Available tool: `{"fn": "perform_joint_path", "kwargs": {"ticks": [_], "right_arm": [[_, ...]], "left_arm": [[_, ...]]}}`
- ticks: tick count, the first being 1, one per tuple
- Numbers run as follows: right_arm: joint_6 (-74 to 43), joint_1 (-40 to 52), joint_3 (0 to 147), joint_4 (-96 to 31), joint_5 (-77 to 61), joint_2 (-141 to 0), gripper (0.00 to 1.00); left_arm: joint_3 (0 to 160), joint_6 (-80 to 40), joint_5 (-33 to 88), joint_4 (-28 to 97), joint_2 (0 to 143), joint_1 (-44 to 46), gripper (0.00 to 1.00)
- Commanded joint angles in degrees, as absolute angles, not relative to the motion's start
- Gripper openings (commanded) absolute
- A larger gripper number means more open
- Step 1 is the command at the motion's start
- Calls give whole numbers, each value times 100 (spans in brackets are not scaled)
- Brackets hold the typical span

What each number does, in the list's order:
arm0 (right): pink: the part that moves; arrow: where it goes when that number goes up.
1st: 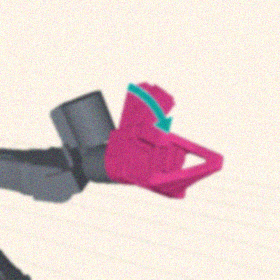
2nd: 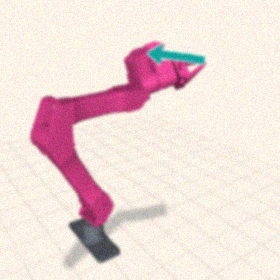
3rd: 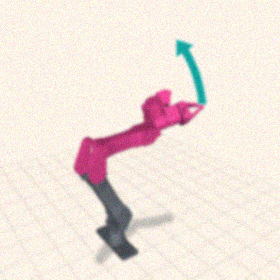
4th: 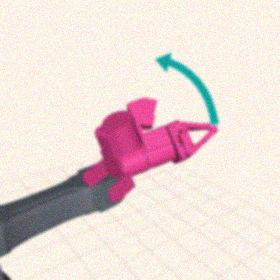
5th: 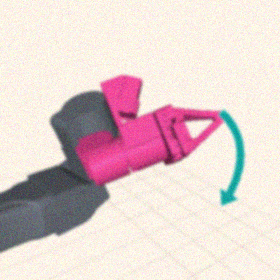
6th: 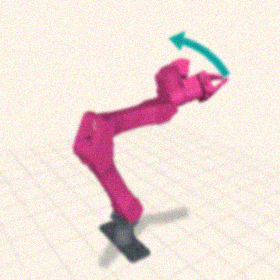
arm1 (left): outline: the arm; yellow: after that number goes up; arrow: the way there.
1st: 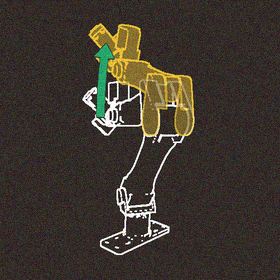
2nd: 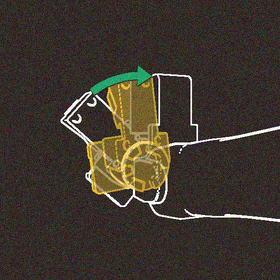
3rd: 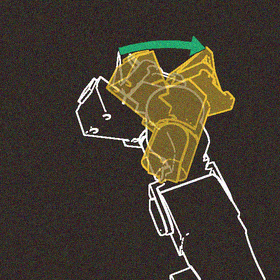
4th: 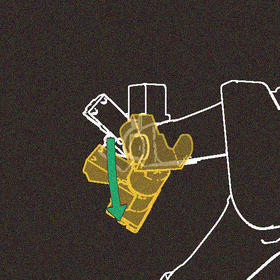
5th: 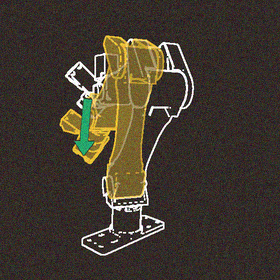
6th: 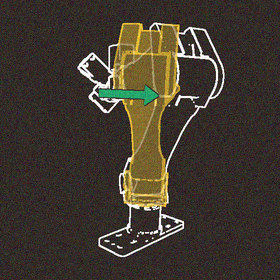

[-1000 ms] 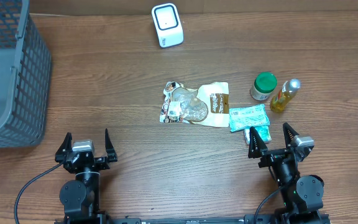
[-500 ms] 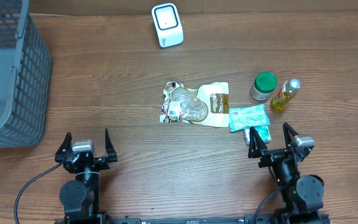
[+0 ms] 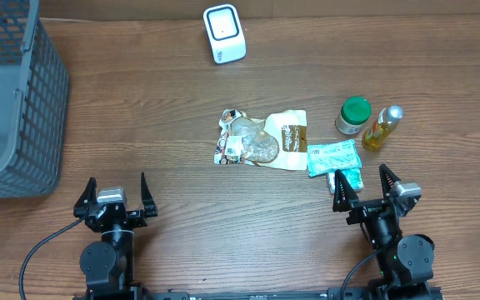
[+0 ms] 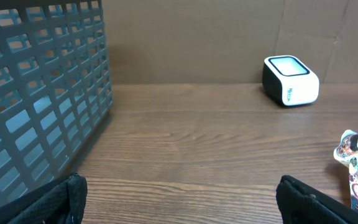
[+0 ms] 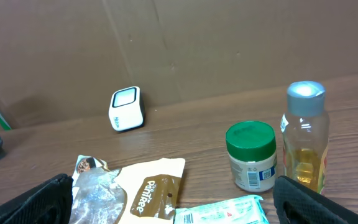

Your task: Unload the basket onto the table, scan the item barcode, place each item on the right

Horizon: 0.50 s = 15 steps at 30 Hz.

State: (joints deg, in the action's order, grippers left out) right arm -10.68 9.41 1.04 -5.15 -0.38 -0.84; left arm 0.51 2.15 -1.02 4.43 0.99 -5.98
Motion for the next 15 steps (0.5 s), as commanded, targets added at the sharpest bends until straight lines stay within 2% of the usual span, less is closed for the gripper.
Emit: {"fn": "perform_joint_path", "kwargs": {"ticks": [1, 15], "right_arm": [[-1070, 937, 45, -475, 30, -16, 100], [-1070, 937, 45, -475, 30, -16, 100]], "left_arm": [[27, 384, -16, 438, 21, -532, 100], [27, 384, -16, 438, 21, -532, 100]]}}
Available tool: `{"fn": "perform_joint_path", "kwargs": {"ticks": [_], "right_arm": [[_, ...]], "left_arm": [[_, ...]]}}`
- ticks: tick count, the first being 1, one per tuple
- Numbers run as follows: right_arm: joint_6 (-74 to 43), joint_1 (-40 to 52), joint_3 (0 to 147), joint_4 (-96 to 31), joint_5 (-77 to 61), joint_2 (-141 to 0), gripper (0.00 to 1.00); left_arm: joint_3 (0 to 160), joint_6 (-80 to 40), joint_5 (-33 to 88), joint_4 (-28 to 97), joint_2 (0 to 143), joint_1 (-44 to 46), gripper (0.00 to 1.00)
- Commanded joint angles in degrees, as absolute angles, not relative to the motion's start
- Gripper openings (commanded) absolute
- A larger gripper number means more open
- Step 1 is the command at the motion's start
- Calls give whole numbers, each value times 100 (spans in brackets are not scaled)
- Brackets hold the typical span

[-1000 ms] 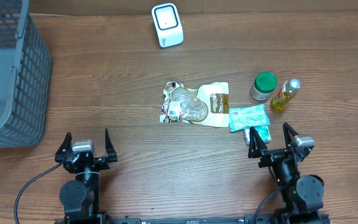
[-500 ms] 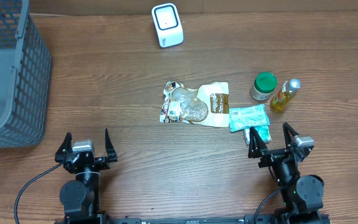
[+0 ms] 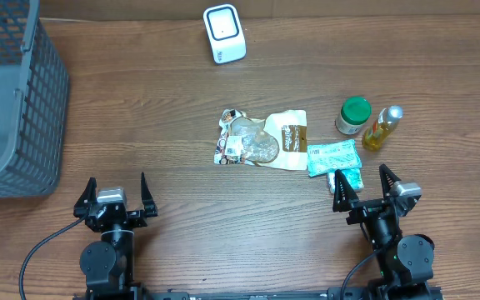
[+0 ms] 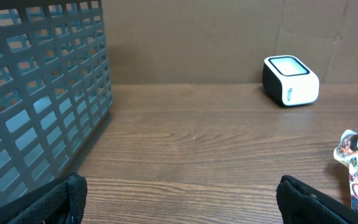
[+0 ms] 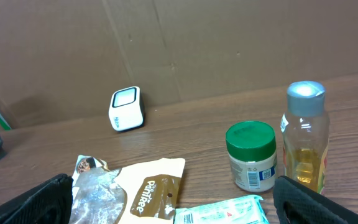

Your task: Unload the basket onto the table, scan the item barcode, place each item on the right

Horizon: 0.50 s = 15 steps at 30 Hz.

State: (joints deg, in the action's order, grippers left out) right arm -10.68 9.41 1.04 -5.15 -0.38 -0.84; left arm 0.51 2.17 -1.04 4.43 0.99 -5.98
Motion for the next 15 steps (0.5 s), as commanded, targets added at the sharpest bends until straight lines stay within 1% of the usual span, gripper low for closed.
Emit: {"fn": "perform_joint_path", "kwargs": {"ticks": [1, 15], "right_arm": [[-1070, 937, 45, -475, 30, -16, 100], [-1070, 937, 45, -475, 30, -16, 100]], "left_arm": [[27, 384, -16, 438, 21, -532, 100], [27, 384, -16, 438, 21, -532, 100]]}}
